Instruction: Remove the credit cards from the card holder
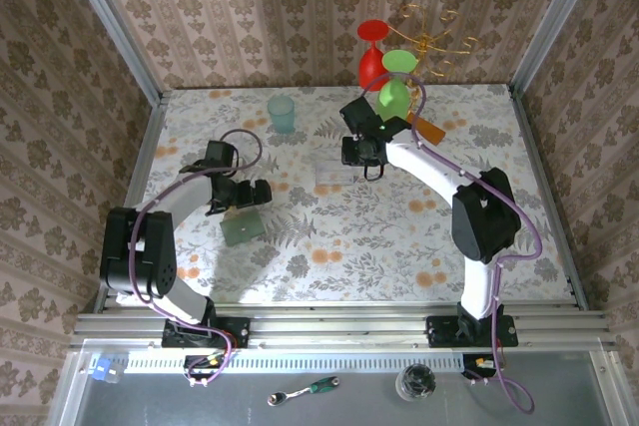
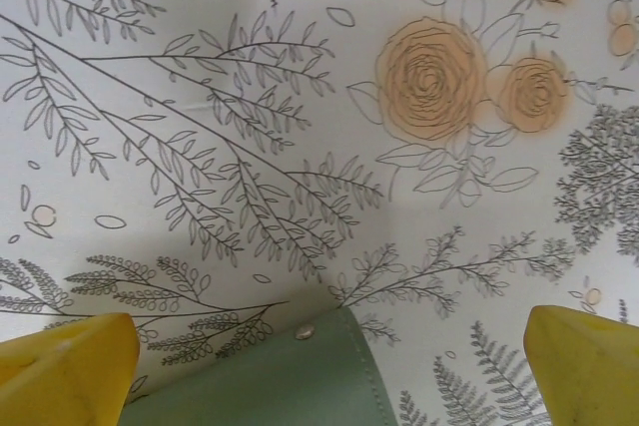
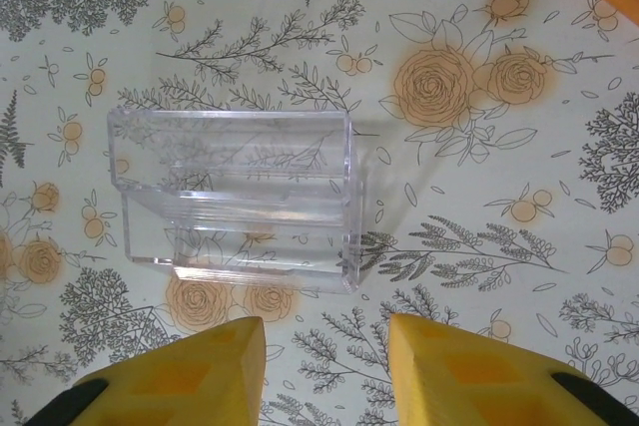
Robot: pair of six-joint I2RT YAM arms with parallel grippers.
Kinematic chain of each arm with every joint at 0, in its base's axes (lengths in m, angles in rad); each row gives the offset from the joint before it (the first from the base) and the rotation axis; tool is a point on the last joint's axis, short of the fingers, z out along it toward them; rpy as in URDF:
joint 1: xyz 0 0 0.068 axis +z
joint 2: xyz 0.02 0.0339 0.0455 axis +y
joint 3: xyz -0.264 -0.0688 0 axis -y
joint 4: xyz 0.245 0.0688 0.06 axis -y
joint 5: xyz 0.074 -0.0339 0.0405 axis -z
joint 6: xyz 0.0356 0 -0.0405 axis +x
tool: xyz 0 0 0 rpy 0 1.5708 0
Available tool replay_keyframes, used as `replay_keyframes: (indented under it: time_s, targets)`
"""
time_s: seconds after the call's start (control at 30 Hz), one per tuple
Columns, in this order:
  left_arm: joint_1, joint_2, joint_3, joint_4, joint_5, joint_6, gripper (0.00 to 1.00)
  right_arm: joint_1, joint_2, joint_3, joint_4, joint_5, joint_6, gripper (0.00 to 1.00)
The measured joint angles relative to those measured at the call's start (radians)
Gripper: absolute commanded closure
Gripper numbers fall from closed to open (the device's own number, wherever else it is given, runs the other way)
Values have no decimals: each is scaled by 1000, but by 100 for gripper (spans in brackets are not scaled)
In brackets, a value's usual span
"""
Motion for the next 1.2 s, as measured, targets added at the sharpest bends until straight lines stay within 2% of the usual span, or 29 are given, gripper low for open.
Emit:
replay_keyframes:
  time_s: [0.5, 0.9, 1.2]
  targets:
    - [-9, -69, -114, -28, -28, -13, 0, 6, -53, -33, 26, -12, 3, 58]
    - [-169, -155, -171, -80, -40, -115, 0, 6, -59, -63, 44, -32, 3, 56]
    - [-235, -121, -133, -140, -130, -140, 0, 6, -59, -63, 45, -34, 3, 55]
